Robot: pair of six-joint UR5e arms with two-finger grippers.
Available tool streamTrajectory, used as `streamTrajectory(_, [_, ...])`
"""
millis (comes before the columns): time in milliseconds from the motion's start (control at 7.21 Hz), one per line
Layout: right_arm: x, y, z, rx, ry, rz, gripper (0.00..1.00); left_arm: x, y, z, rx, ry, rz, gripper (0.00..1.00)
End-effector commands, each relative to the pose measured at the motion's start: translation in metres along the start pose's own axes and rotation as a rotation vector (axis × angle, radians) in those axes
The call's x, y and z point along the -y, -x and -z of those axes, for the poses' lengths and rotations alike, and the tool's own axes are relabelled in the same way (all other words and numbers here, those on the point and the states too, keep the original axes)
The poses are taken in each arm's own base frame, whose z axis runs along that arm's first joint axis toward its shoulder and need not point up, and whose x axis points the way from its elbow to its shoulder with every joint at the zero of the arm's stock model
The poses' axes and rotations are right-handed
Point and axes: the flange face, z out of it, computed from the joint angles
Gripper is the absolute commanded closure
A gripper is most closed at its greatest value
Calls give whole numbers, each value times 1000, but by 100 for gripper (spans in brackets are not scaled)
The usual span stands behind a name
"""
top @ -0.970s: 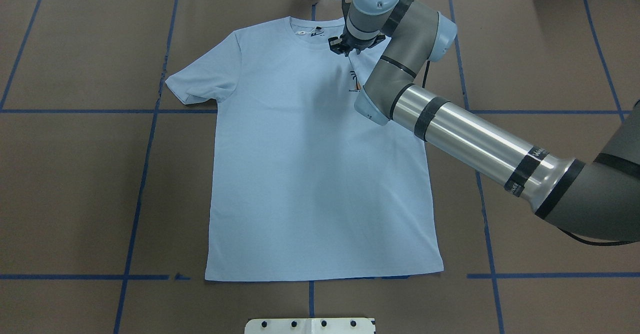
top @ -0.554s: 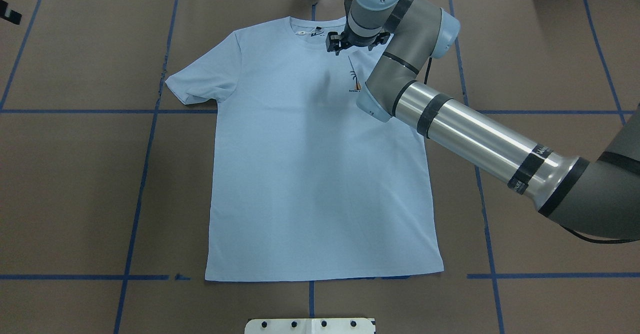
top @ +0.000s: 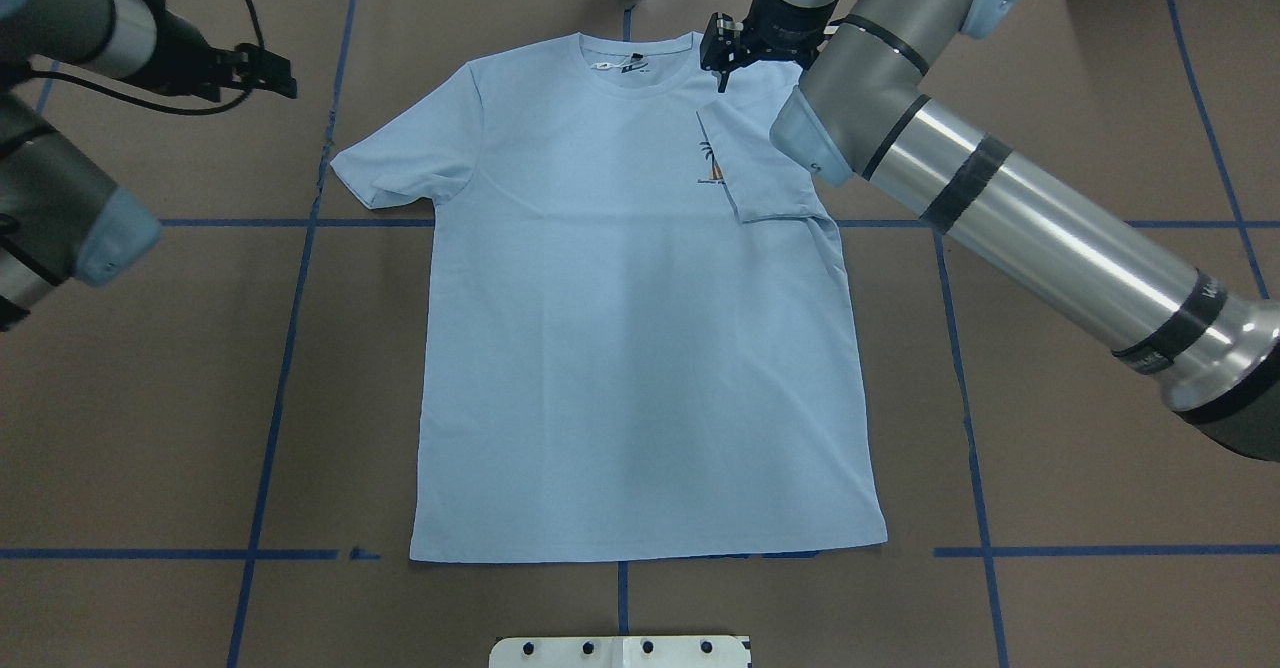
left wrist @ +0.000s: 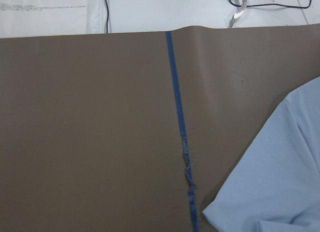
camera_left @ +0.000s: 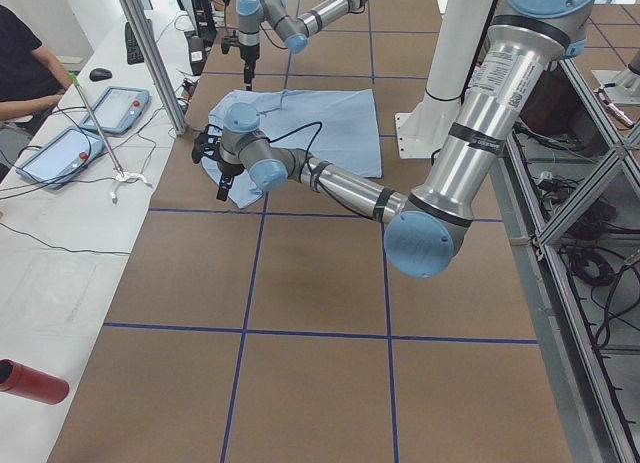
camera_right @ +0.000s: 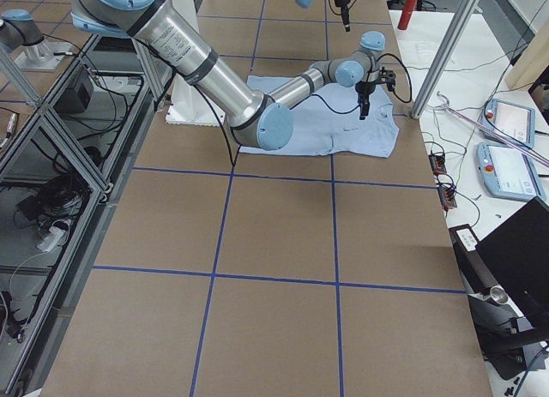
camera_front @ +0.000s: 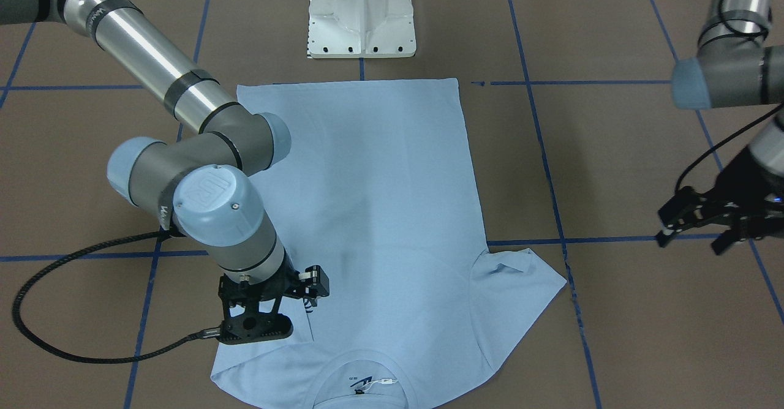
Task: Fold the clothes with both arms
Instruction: 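Release the folded sleeve with the right gripper while the left arm moves in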
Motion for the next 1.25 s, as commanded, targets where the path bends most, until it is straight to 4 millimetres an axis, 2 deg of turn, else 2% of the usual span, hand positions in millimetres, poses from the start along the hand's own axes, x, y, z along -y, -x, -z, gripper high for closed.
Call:
streamTrajectory(0, [-44,-30,56,1,46,-41,0,-20,-38,-80,59,-69,70,0])
streamTrajectory(139, [-58,-44,59,12,45,-36,0,-23,-29,-99,84,-78,70,1])
streamTrajectory(416, [-59,-46,54,4,47,-41,0,-37,-28,-121,105,-47,62,8])
streamTrajectory(832, [-59,-46,52,2,47,-45,0,-41,-26,-121,107,-38,29,19])
streamTrajectory(1109, [-58,-45,50,-1,47,-45,0,-42,-25,-121,113,-31,18,33])
